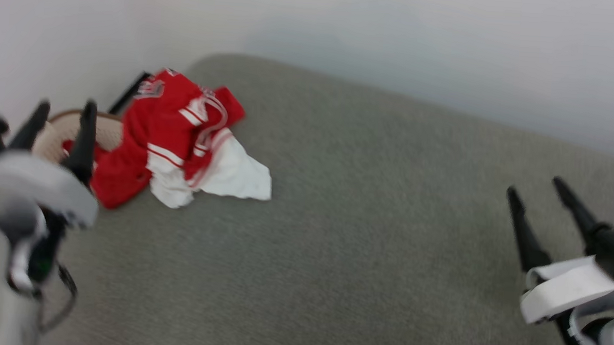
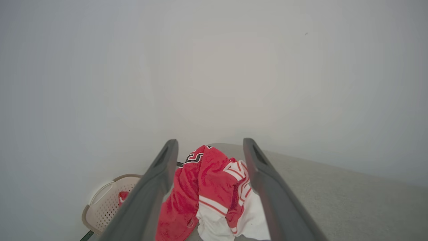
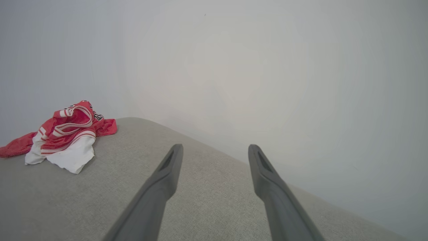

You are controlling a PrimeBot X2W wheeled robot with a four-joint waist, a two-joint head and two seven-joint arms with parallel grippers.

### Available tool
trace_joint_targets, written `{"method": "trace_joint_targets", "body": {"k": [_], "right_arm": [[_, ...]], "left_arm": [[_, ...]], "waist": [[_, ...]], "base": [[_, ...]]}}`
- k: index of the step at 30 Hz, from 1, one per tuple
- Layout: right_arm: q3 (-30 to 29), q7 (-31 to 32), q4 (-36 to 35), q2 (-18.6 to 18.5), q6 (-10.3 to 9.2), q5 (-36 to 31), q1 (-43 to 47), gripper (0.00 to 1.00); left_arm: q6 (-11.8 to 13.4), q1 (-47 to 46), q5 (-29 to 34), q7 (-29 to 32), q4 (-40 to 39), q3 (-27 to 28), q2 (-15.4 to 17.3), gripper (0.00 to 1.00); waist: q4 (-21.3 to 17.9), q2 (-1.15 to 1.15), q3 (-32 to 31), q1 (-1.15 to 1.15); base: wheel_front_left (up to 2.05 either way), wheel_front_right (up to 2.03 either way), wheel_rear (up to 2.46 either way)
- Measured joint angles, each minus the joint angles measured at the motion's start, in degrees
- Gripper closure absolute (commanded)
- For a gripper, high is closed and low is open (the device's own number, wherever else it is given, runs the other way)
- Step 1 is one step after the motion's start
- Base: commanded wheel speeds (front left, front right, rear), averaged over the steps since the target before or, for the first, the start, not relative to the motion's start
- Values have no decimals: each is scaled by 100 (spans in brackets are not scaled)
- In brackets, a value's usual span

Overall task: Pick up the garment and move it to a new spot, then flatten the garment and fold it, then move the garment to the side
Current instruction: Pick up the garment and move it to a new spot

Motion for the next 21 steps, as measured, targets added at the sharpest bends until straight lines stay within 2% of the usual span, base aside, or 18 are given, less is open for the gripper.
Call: {"method": "trace_joint_targets", "body": {"k": [4,12,16,21], "right_arm": [[-105,67,-227,-167,1,1,-161,0],[-186,156,-559,-308,0,2,-436,0],[-186,175,-669,-353,0,3,-545,0],[-218,201,-791,-369,0,14,-620,0]], "left_arm": [[-229,-823,-413,653,561,5,205,0],[-398,-1963,-709,1980,1761,-266,575,0],[-386,-2312,-725,2365,2365,-314,743,0],[-187,-2670,-693,2744,3142,-401,799,0]], "waist": [[-180,0,463,0],[-620,0,1458,0],[-855,0,1892,0],[-1153,0,2358,0]], "base": [[0,0,0],[0,0,0],[0,0,0],[0,0,0]]}}
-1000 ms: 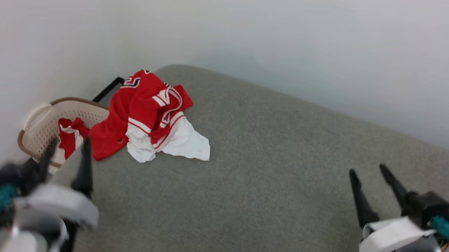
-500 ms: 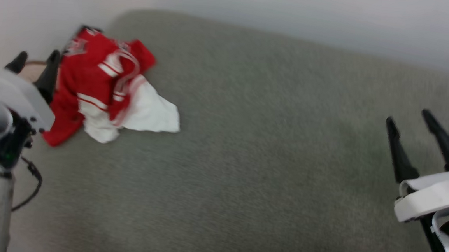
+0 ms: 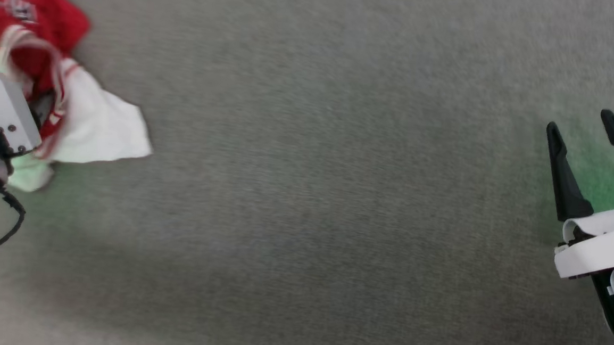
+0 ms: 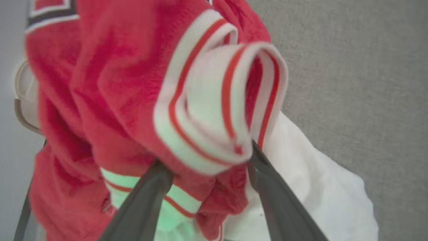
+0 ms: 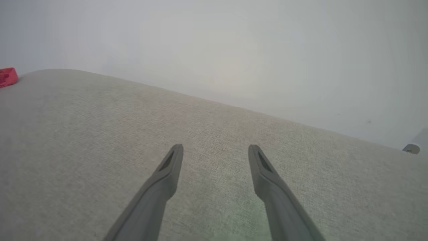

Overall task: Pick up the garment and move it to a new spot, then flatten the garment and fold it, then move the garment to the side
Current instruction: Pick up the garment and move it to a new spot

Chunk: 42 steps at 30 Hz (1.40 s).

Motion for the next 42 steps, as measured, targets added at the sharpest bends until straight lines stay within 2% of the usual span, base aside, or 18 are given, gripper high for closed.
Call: {"method": "trace_joint_targets", "body": {"k": [4,10,12,24,30,42], "right_arm": [[-11,16,-55,-21,0,20,-32,0],[-46,33,-80,-33,0,48,-35,0],[-65,48,-66,-31,0,48,-34,0],[-171,42,99,77,1,49,257,0],[-155,-60,308,141,1,109,448,0],[-53,-266,621,450,1,133,665,0]], "left_arm": [[89,-220,53,-43,538,-26,2,0],[75,-590,49,-290,1099,-15,42,0],[73,-677,53,-413,1238,-14,62,100],[-59,-769,210,-1014,1601,-256,-15,100],[-110,-897,360,-1338,1311,-341,238,100],[-244,-1517,681,-1082,43,-692,813,100]], "waist": [[-237,0,293,0],[-501,0,579,0],[-547,0,617,0],[-376,0,129,0],[-232,0,-351,0],[-78,0,-1424,0]], "base": [[0,0,0],[0,0,0],[0,0,0],[0,0,0],[0,0,0],[0,0,0]]}}
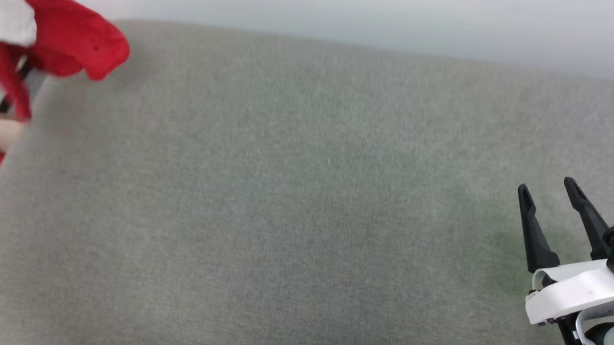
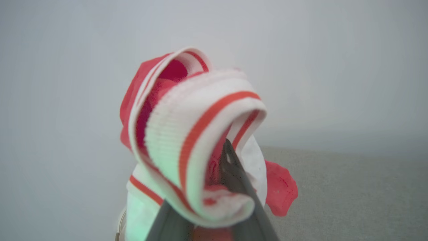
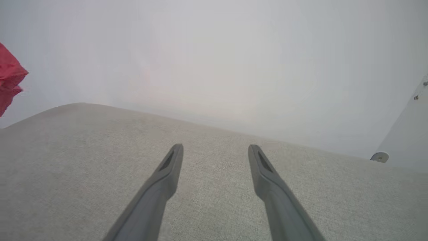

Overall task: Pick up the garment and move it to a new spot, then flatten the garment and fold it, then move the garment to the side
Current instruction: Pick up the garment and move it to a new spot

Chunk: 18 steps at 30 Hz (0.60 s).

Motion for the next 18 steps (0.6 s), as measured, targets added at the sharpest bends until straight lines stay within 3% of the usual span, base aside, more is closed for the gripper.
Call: {"method": "trace_joint_targets", "body": {"k": [10,18], "right_arm": [[-152,-88,79,109,0,-1,27,0],[-489,-93,73,87,0,-42,39,0]], "left_arm": [[172,44,0,902,-1493,-141,131,100],[399,446,-192,1650,-2767,-210,116,100]], "waist": [[-80,0,-683,0],[-496,0,-838,0]], "base": [[0,0,0],[0,0,0]]}}
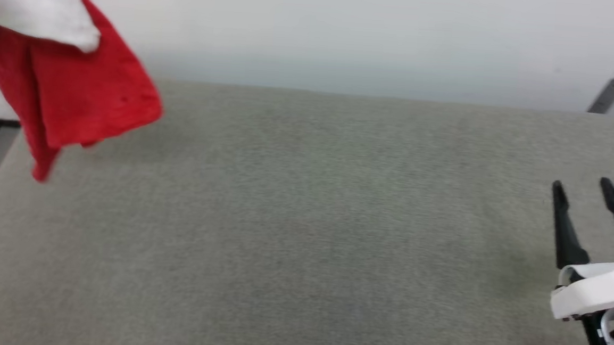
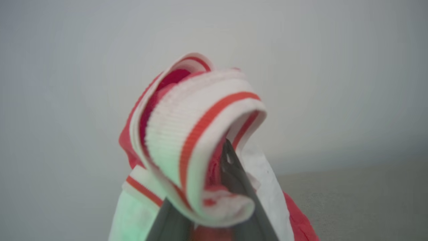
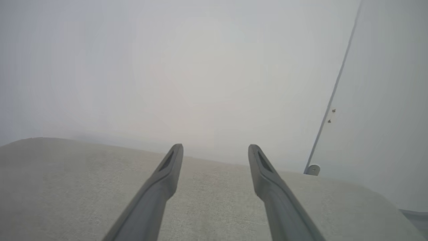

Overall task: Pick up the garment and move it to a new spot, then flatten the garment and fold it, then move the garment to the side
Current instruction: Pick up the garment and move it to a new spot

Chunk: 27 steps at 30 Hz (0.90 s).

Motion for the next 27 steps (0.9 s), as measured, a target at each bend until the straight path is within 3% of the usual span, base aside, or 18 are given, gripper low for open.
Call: {"method": "trace_joint_targets", "body": {"k": [7,14,20,27], "right_arm": [[-354,1,-69,-19,0,-107,33,0],[-703,-87,-20,82,0,-107,90,0],[-817,-220,125,293,0,-122,161,0],[-757,-404,437,500,0,-120,185,0]], "left_arm": [[267,367,-152,548,-1196,-151,-140,100],[558,591,-175,858,-1913,-504,-539,100],[691,959,-200,925,-2045,-865,-886,100],[746,1545,-303,916,-1681,-1249,-1195,100]], "waist": [[-504,0,-7,0],[-1036,0,117,0],[-1456,0,295,0],[-1816,0,563,0]], "base": [[0,0,0],[0,0,0],[0,0,0],[0,0,0]]}}
